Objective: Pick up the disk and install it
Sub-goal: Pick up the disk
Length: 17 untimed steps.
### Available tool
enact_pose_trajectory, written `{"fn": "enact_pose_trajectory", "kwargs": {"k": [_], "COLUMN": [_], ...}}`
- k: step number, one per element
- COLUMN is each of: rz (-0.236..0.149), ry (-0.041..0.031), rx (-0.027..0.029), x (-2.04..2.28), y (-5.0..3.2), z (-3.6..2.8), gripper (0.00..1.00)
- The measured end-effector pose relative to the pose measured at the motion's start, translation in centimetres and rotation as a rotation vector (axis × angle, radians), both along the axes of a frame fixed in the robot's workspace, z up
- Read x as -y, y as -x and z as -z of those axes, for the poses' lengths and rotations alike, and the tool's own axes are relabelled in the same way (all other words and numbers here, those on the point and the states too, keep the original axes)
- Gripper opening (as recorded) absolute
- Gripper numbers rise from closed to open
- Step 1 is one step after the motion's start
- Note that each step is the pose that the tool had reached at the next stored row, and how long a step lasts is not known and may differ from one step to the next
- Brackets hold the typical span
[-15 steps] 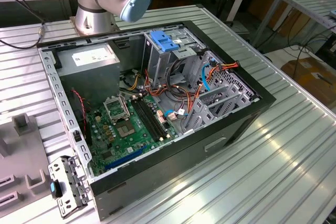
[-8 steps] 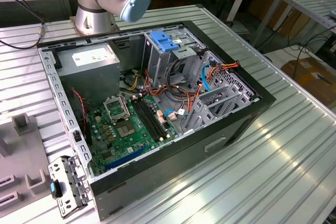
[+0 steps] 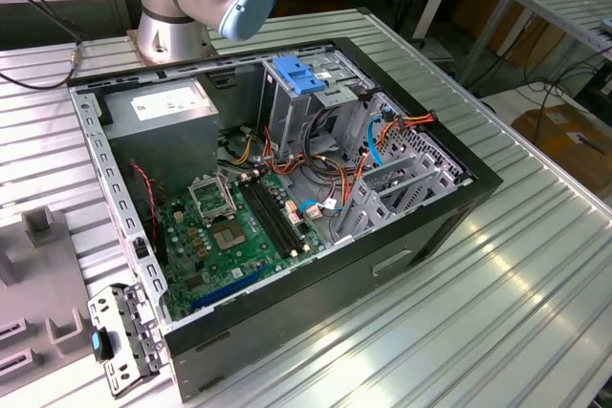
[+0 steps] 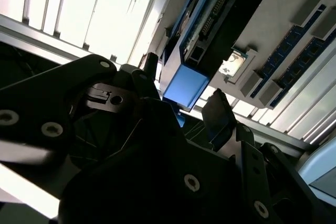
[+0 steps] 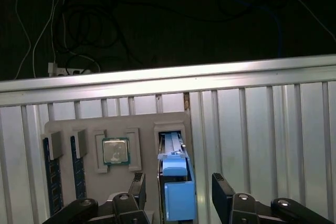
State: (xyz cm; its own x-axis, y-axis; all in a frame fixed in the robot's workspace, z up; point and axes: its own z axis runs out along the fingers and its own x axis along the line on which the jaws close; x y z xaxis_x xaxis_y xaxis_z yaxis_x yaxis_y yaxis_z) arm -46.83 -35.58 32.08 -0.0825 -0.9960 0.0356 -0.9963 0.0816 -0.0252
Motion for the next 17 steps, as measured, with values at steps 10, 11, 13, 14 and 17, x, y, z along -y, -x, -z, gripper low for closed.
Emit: {"fn": "enact_pose_trajectory", "kwargs": {"k": [10,11,13,14,17], "rz": [0.0,0.0,0.0,0.0,0.0], "ry": [-0.0178,-0.0202,-0.0231,-0.0248,-0.0287], "rx": [0.0001,0.0001,0.0001,0.0,0.0], "x": [0.0,0.0,0.0,0.0,0.0], "y": [0.0,0.0,0.0,0.0,0.0], "z": [0.0,0.0,0.01,0.0,0.0], "gripper": [0.62,0.62,0.62,0.62,0.62]}}
